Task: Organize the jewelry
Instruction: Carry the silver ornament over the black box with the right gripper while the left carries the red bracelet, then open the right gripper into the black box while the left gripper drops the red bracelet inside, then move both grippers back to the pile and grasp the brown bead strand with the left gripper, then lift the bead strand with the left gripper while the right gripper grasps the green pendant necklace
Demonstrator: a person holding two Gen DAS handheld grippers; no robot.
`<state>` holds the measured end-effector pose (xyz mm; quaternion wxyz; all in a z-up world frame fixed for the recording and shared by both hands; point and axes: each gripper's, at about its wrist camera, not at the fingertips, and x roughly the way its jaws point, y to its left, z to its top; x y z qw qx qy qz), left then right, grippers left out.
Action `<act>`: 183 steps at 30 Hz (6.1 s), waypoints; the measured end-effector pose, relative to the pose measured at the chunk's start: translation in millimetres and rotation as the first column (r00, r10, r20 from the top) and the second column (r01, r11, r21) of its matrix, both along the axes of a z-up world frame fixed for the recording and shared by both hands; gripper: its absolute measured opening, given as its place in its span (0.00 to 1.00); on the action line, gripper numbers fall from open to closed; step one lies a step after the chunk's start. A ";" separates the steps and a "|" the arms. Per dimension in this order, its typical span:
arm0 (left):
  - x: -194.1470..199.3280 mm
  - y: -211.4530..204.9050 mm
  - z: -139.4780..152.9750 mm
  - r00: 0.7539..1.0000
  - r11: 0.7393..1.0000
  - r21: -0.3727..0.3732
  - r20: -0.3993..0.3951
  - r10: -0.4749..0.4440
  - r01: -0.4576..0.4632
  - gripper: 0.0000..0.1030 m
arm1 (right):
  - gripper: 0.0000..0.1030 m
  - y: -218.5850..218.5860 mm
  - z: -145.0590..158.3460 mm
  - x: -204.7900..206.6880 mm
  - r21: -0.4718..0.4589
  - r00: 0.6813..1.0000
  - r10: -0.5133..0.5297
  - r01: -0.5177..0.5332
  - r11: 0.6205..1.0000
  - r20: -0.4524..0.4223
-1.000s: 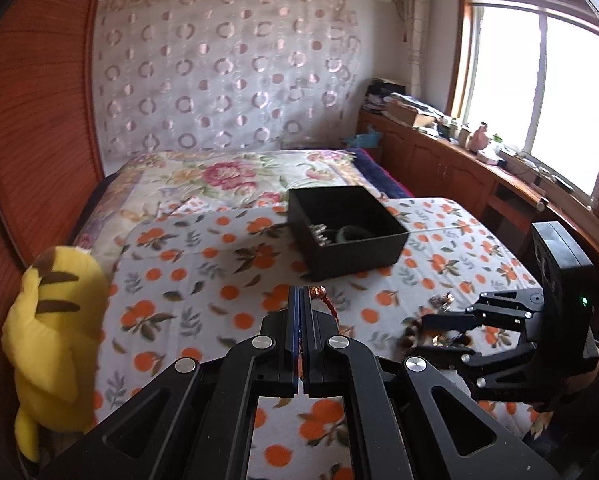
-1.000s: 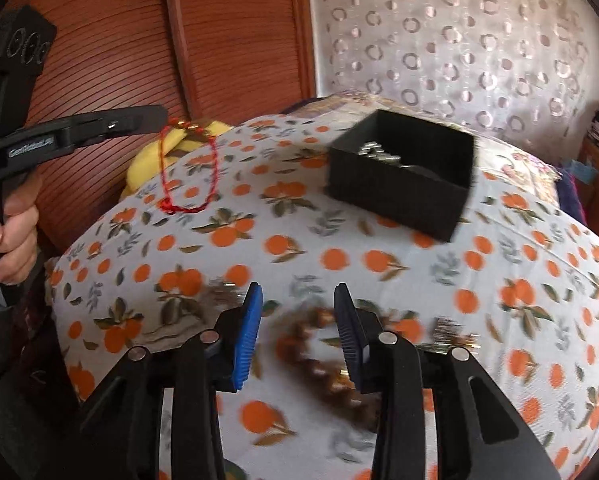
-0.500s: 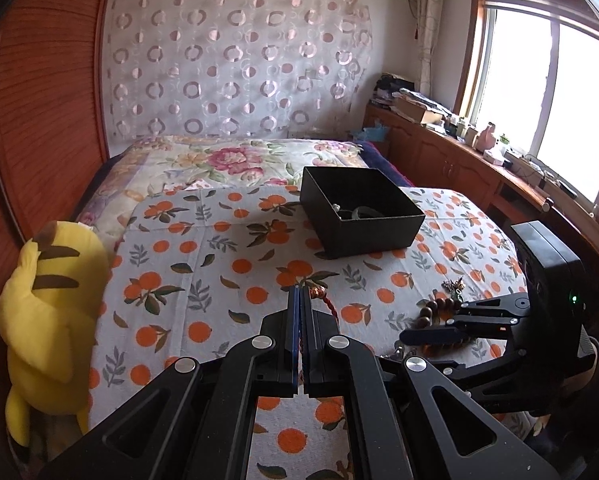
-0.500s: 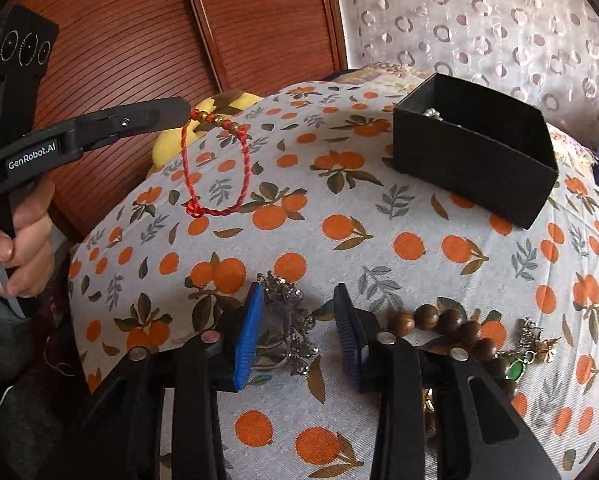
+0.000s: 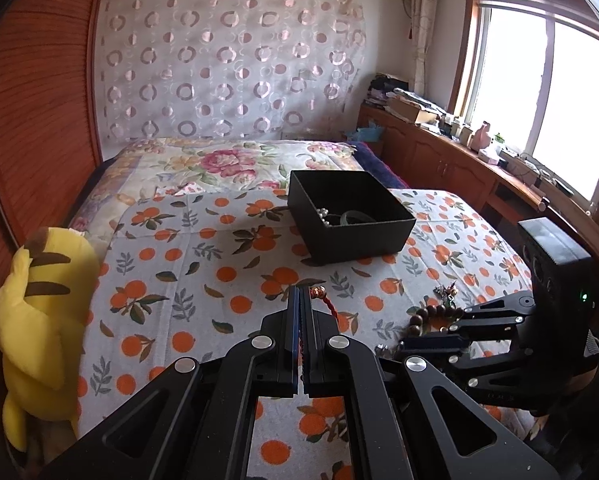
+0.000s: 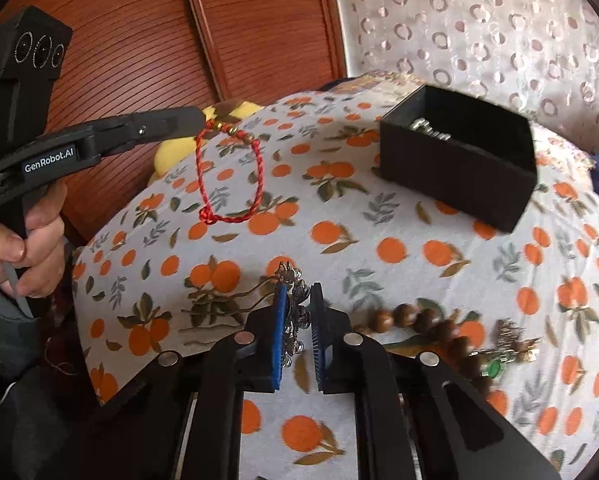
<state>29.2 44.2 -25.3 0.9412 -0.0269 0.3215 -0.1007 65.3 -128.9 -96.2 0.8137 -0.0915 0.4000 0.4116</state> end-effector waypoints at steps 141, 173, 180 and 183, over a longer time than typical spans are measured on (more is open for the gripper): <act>56.5 -111.1 -42.0 0.967 0.971 0.092 -0.149 -0.208 0.223 0.38 | 0.14 -138.7 5.8 32.9 0.014 0.935 -0.341 0.342 0.940 0.097; 5.4 -86.9 -15.6 0.982 0.982 -0.037 -0.026 -0.185 0.184 0.12 | 0.15 -102.2 -11.6 19.4 -0.034 0.951 -0.309 0.310 0.950 0.025; -6.5 -75.2 -5.8 0.986 0.983 -0.073 0.015 -0.168 0.169 0.12 | 0.43 -87.3 -14.1 23.7 -0.059 0.941 -0.336 0.338 0.939 0.045; -8.7 -74.5 -1.4 0.985 0.982 -0.081 0.029 -0.169 0.170 0.12 | 0.43 -87.2 -14.9 27.7 -0.062 0.933 -0.357 0.359 0.931 0.041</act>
